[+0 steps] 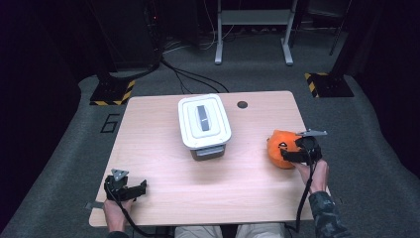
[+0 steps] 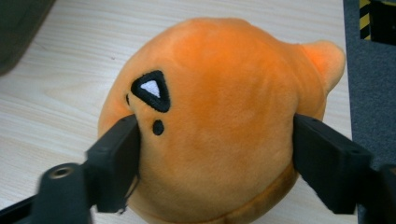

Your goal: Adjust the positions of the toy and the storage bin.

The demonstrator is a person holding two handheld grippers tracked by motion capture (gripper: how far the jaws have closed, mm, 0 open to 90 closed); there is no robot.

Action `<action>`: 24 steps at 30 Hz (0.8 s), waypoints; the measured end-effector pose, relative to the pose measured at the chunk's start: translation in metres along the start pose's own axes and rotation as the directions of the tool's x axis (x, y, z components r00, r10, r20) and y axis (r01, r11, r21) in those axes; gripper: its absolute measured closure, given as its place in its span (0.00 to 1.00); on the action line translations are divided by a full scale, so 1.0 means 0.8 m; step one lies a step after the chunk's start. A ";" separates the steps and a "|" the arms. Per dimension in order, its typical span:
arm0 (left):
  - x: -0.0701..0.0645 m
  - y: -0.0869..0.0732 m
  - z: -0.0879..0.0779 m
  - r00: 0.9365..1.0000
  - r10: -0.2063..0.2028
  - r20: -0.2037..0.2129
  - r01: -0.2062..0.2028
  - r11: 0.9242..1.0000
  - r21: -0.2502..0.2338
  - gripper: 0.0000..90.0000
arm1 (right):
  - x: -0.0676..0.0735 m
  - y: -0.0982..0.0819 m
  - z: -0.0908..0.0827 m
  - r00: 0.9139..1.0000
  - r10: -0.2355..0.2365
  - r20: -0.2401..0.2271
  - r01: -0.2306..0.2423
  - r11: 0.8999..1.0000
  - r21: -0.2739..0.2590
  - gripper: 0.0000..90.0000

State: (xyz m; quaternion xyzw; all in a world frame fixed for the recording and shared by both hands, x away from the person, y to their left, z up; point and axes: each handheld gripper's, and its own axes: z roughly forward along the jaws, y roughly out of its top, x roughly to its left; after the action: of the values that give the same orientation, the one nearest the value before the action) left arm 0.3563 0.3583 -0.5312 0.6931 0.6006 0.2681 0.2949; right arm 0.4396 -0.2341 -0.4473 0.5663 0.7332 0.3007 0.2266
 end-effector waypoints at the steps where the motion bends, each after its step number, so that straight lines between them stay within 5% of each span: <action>1: -0.001 0.000 0.000 1.000 -0.004 -0.002 0.004 1.000 0.002 0.05 | 0.001 0.001 -0.001 1.000 -0.004 0.001 0.004 1.000 -0.003 0.18; 14: -0.004 0.005 0.000 1.000 0.005 0.027 -0.006 1.000 0.019 0.01 | 0.015 0.016 -0.032 0.997 -0.035 -0.068 0.030 0.997 -0.068 0.14; 24: -0.023 0.060 -0.014 0.994 0.023 0.105 -0.024 1.000 0.008 0.01 | 0.058 0.029 -0.033 0.982 -0.103 -0.157 0.090 0.992 -0.085 0.15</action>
State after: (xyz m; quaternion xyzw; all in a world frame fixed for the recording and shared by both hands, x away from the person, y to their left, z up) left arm 0.3775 0.3357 -0.4888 0.7148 0.5773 0.2319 0.3194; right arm 0.4263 -0.1898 -0.4119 0.4947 0.7635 0.3623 0.2025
